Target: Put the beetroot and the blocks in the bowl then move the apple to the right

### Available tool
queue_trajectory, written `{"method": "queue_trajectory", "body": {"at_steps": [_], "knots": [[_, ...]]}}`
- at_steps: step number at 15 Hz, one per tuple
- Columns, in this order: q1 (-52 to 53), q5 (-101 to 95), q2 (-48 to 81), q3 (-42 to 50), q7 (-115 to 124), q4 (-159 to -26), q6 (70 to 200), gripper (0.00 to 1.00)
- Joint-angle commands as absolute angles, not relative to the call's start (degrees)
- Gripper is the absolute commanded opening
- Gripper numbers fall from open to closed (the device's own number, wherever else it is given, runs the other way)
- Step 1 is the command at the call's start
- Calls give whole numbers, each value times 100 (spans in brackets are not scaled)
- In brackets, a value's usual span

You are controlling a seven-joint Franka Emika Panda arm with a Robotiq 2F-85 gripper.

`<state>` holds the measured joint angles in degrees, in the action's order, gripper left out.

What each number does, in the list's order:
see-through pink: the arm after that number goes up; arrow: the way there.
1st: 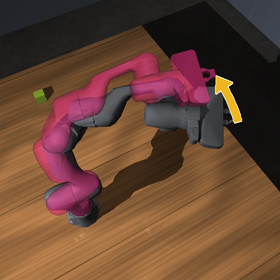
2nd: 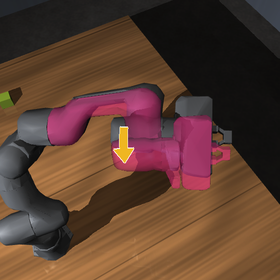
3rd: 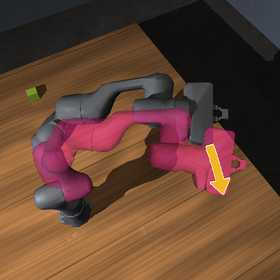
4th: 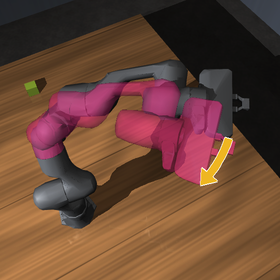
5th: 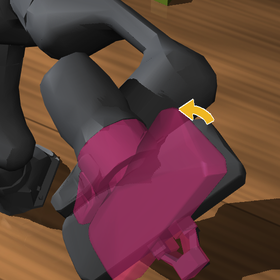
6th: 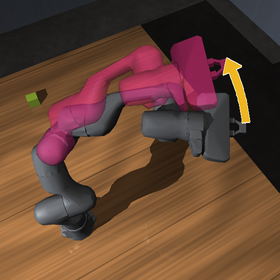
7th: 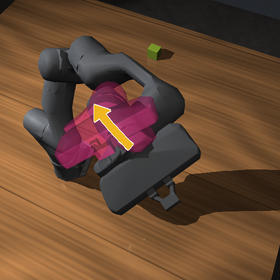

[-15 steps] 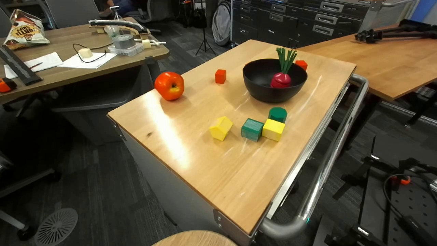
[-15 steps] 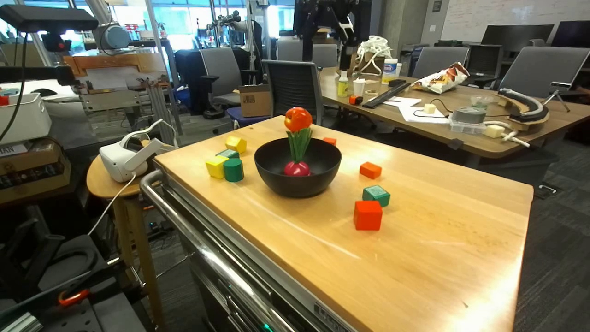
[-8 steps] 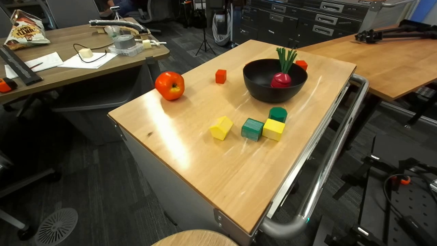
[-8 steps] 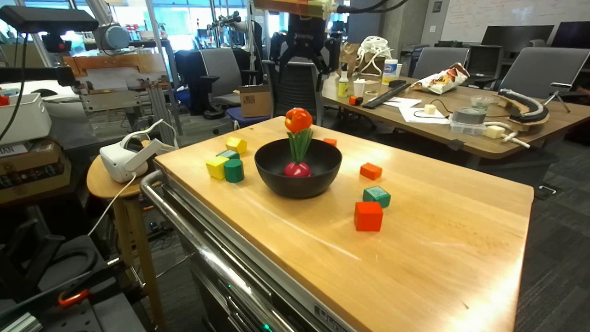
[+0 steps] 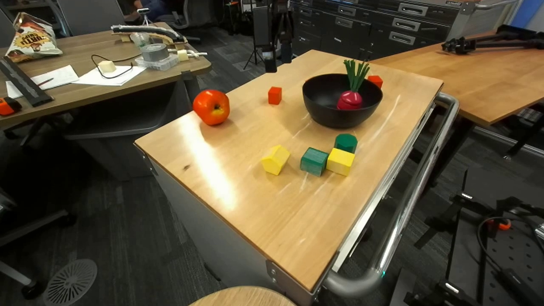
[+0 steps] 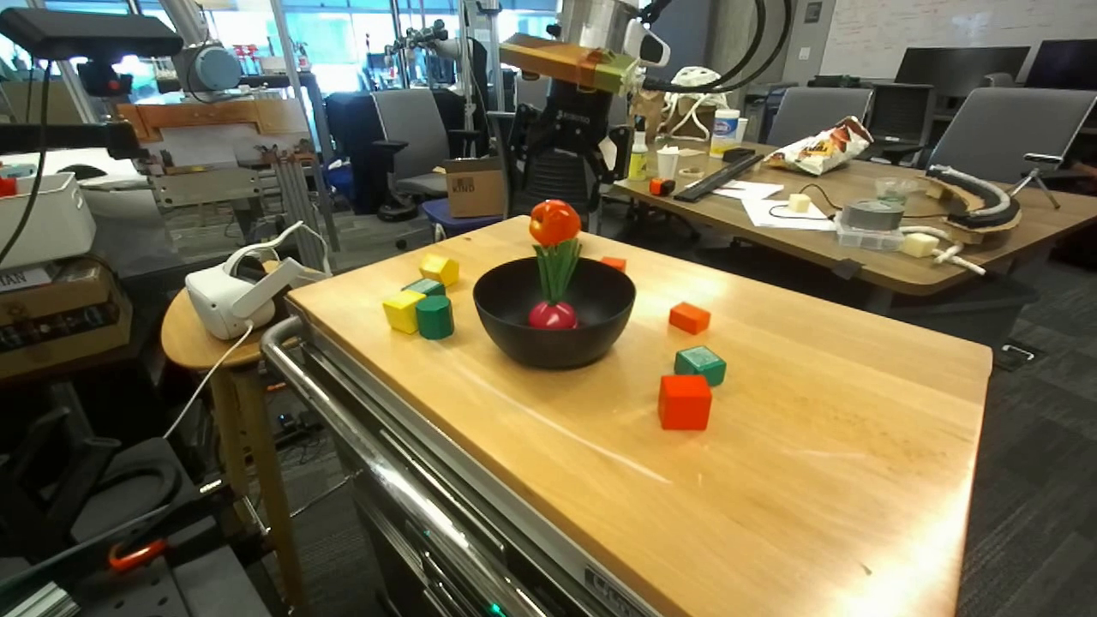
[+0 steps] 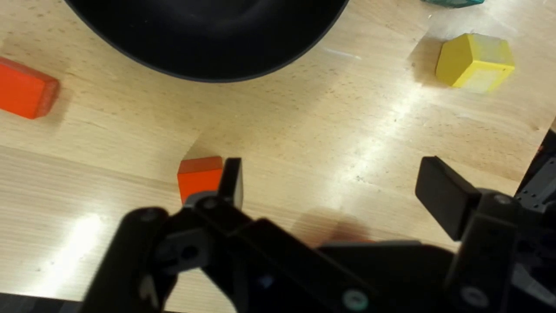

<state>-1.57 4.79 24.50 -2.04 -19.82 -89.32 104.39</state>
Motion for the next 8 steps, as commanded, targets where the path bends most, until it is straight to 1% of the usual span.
{"method": "queue_trajectory", "body": {"at_steps": [1, 8], "knots": [[-170, 361, 2637, -198, -1870, -8907, 10888, 100], [-58, -393, 3225, -150, -1832, -8776, 11509, 100]]}}
